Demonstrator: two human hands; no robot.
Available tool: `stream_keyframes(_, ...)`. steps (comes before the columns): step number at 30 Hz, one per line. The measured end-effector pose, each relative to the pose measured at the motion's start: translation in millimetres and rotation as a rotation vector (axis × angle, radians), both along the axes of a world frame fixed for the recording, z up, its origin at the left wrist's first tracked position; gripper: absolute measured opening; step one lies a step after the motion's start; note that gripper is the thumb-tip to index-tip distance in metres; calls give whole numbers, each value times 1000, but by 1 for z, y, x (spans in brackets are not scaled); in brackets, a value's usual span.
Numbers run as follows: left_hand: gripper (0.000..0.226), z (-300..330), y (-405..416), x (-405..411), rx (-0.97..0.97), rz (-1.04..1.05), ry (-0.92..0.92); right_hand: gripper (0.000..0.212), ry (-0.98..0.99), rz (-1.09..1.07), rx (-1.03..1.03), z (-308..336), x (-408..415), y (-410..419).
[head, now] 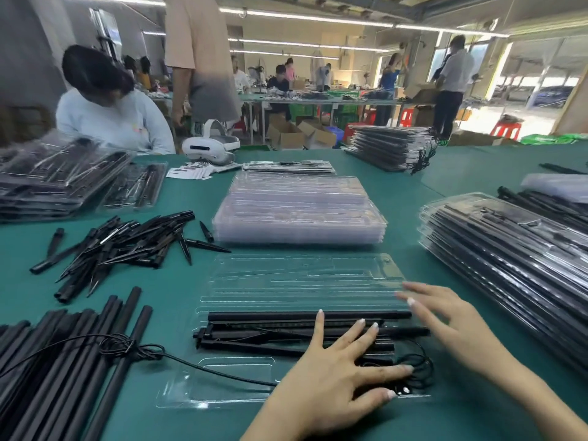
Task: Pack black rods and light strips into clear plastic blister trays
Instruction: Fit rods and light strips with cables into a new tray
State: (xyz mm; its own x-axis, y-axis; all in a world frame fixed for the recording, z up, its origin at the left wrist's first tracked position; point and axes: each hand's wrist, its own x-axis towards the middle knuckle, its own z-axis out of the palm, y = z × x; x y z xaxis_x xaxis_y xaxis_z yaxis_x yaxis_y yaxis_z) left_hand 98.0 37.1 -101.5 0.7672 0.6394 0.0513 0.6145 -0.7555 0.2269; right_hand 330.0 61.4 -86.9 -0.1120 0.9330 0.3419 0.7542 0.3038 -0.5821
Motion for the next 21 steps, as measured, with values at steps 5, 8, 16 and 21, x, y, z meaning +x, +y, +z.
stream_keyframes(5, 43, 0, -2, -1, -5, 6, -28, 36, 433, -204, -273, -5, -5, 41)
stream_keyframes(8, 43, 0, -1, -1, -3, 0, -52, 33, 624, -271, -334, -4, -10, 55)
stream_keyframes(16, 42, 1, -2, -2, -19, -21, -66, 59, 900, -354, -321, -5, -9, 69)
stream_keyframes(21, 42, 1, -3, -4, -4, -40, -53, 46, 939, -248, -158, 3, -11, 62)
